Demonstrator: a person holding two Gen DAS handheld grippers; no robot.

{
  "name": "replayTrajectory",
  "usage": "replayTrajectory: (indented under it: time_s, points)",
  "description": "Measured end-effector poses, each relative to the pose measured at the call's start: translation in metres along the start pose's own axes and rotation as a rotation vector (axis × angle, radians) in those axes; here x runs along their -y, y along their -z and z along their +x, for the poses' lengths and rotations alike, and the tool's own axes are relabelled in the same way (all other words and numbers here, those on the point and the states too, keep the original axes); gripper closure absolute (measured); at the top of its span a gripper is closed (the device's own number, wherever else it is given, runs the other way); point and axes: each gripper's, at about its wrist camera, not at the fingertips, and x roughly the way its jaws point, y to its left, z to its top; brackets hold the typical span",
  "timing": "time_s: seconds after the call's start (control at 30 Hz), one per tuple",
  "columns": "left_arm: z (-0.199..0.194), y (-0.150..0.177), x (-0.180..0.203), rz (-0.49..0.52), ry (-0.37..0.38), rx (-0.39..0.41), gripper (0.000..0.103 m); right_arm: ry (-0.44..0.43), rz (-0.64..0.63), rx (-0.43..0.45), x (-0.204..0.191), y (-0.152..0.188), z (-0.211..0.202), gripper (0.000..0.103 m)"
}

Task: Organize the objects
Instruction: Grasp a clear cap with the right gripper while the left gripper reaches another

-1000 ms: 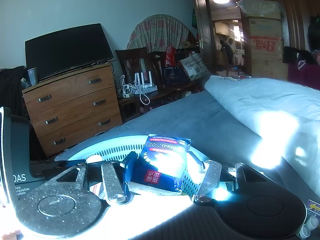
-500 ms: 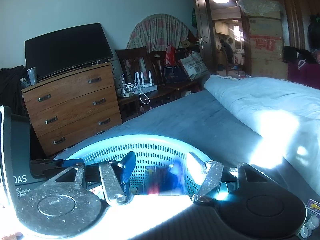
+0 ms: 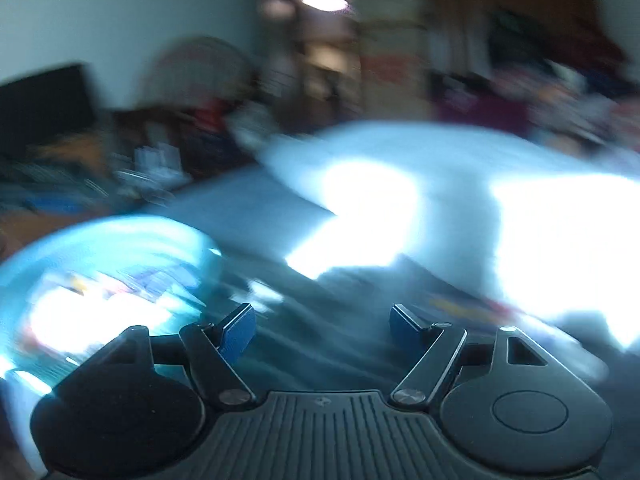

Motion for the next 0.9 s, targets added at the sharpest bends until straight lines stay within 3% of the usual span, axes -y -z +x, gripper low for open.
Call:
replayTrajectory:
  time_s: [0.13,0.27,0.43,0.6,0.63,0.9]
  points:
    - [0.042,0.031,0.060,0.093,0.102,-0.082,0.039,0.166,0.071,-0.049,0.095,0.029,0.012,0.028]
    - [0.081,0.058,0.095,0.141,0.123,-0.177,0.040,0.230,0.062,-0.097,0.145,0.047,0.042,0.033]
    - [0.109,0.078,0.120,0.184,0.125,-0.220,0.040,0.234,-0.077,-0.103,0.133,0.045,0.090,0.048]
    - [0.122,0.085,0.137,0.202,0.130,-0.243,0.040,0.267,-0.128,-0.130,0.137,0.041,0.122,0.049]
    - [0.125,0.086,0.140,0.206,0.130,-0.247,0.040,0.263,-0.132,-0.130,0.137,0.041,0.122,0.057]
    - [0.145,0.090,0.157,0.242,0.168,-0.229,0.040,0.177,0.014,-0.102,0.145,0.053,0.058,0.059]
